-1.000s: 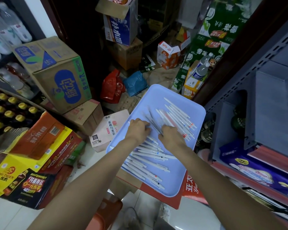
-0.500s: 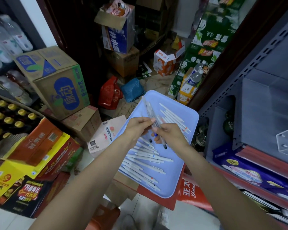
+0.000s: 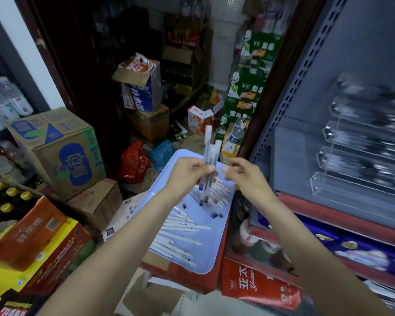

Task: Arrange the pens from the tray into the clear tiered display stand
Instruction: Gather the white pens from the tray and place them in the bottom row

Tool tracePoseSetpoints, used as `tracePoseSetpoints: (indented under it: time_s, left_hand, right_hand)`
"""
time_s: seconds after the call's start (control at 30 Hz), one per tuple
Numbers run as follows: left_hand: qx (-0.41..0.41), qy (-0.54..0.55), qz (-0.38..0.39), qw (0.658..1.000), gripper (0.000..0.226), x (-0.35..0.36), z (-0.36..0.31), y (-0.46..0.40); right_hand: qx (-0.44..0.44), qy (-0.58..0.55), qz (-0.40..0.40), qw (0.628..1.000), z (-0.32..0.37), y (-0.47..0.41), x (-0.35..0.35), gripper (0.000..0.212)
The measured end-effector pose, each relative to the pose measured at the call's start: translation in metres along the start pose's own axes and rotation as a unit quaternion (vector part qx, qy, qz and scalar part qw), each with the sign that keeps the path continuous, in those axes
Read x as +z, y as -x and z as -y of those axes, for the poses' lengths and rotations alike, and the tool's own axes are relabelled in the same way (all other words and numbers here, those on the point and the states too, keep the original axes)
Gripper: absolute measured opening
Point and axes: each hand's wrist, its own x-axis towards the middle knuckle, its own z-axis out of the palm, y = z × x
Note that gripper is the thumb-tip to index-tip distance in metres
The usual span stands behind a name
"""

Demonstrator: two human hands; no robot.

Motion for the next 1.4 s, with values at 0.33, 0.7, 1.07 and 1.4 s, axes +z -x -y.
tracePoseSetpoints:
  time_s: [0.33, 0.7, 1.07, 1.4]
  left_hand:
    - [0.142, -0.212, 0.121, 0.959, 0.026, 0.12, -0.054, 0.005]
    - [0.192, -0.203, -0.019, 0.96, 0.01, 0.2, -0.056, -0.008]
    - [0.203, -0.213, 0.007, 0.956, 0.005, 0.228, -0.057, -0.003]
    - [0.185, -0.262, 0.058, 0.945, 0.012, 0.245, -0.054, -0.003]
  right_hand:
    - [-0.105, -0.165, -0.175, 0.965, -0.026, 0.064, -0.142, 0.014]
    - [-0.044, -0.222, -0.392, 0.892, -0.11, 0.096, -0.244, 0.017]
    - [0.012, 0.145, -0.322, 0.936, -0.132, 0.079, -0.261, 0.014]
    - [0.058, 0.248, -0.252, 0.934, -0.15, 0.068, -0.266, 0.009]
